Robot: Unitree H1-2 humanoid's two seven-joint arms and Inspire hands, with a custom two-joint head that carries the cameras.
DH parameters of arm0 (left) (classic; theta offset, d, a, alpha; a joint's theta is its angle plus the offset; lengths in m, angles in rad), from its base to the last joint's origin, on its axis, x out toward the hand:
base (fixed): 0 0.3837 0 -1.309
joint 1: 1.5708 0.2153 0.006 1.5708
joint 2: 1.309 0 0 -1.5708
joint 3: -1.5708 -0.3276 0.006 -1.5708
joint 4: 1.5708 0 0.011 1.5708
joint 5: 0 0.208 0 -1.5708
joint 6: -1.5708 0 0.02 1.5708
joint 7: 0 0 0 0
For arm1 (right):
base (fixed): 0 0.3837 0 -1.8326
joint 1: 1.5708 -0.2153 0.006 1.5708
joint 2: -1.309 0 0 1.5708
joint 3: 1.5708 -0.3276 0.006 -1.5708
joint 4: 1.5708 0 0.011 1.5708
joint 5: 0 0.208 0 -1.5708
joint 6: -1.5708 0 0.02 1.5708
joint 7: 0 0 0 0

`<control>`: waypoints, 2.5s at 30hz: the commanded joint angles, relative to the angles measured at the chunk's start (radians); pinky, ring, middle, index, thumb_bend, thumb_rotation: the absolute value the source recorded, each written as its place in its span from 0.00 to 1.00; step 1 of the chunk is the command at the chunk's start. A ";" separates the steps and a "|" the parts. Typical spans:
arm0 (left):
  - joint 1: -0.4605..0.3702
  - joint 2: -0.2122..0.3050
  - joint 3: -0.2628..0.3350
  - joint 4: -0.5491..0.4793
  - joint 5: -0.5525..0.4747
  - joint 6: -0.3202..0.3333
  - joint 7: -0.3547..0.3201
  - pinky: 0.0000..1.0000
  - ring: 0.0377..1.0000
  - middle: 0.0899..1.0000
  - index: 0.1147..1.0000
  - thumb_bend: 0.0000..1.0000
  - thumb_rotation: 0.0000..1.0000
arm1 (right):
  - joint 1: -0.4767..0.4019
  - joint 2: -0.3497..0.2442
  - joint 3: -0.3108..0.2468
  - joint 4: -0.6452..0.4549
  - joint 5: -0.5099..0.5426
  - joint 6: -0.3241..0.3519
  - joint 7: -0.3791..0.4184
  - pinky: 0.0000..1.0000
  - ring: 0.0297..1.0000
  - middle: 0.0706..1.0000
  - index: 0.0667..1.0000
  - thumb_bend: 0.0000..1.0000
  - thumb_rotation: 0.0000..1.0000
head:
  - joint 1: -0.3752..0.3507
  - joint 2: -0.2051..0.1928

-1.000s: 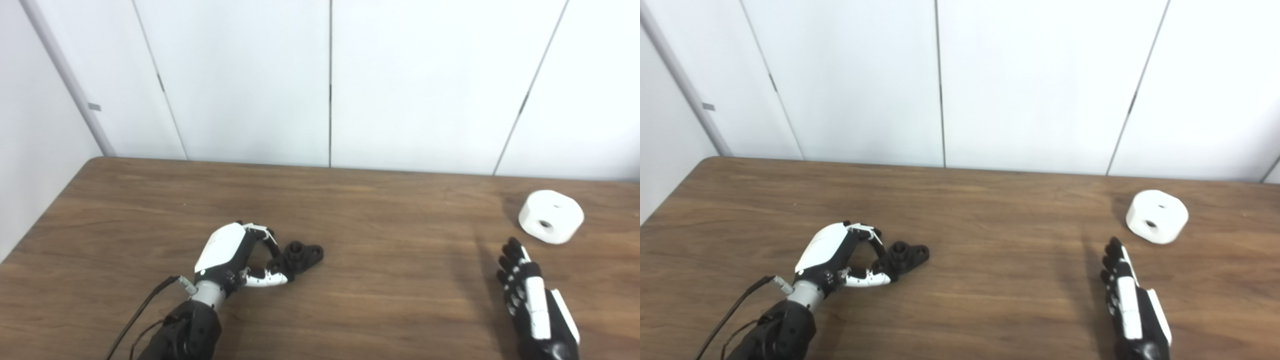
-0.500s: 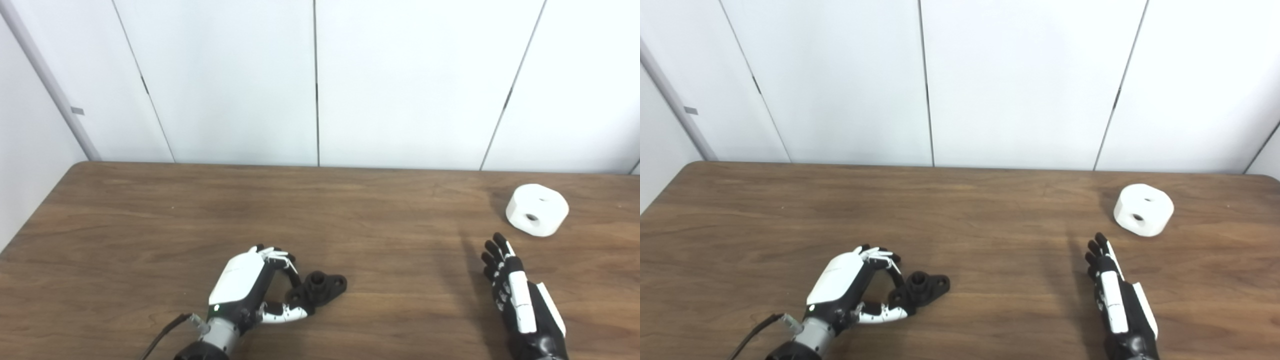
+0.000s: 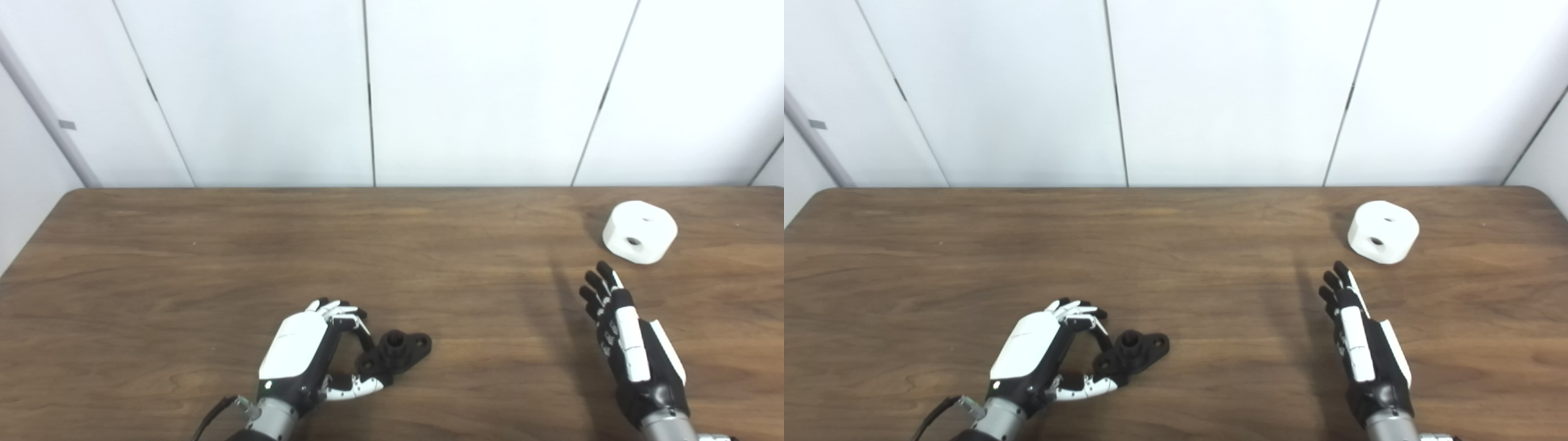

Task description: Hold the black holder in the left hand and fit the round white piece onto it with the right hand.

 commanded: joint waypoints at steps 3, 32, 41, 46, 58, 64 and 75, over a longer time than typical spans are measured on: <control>0.010 -0.001 -0.015 0.010 0.025 -0.038 -0.004 0.94 0.86 0.75 0.42 0.52 0.05 | -0.018 -0.024 -0.020 -0.049 -0.027 -0.002 -0.014 1.00 0.96 0.96 0.98 0.53 0.91 | -0.013 0.005; 0.021 0.033 0.046 -0.008 0.023 -0.086 -0.039 0.92 0.84 0.73 0.42 0.52 0.04 | -0.306 -0.185 -0.078 -0.071 -0.540 0.201 -0.032 0.82 0.85 0.83 0.72 0.84 0.30 | -0.251 -0.003; 0.024 0.033 0.063 -0.007 0.024 -0.101 -0.053 0.90 0.83 0.72 0.42 0.52 0.04 | -0.409 -0.283 -0.042 0.055 -0.620 0.185 -0.002 0.89 0.90 0.87 0.74 0.88 0.25 | -0.278 -0.005; 0.026 0.031 0.071 -0.007 0.019 -0.107 -0.058 0.89 0.82 0.72 0.42 0.52 0.04 | -0.462 -0.336 -0.007 0.138 -0.651 0.198 0.032 0.95 0.93 0.90 0.74 0.89 0.25 | -0.283 -0.007; 0.035 0.023 0.084 -0.022 0.011 -0.107 -0.072 0.89 0.82 0.71 0.42 0.52 0.04 | -0.568 -0.424 0.039 0.351 -0.718 0.201 0.148 1.00 1.00 1.00 0.78 0.94 0.27 | -0.291 -0.004; 0.036 0.023 0.085 -0.025 0.018 -0.102 -0.080 0.90 0.82 0.72 0.42 0.52 0.04 | -0.599 -0.440 0.055 0.420 -0.734 0.201 0.162 1.00 1.00 1.00 0.79 0.97 0.25 | -0.291 -0.007; 0.036 0.022 0.088 -0.022 0.017 -0.103 -0.080 0.89 0.82 0.72 0.42 0.52 0.04 | -0.643 -0.452 0.060 0.510 -0.801 0.201 0.204 1.00 1.00 1.00 0.79 0.98 0.30 | -0.296 -0.009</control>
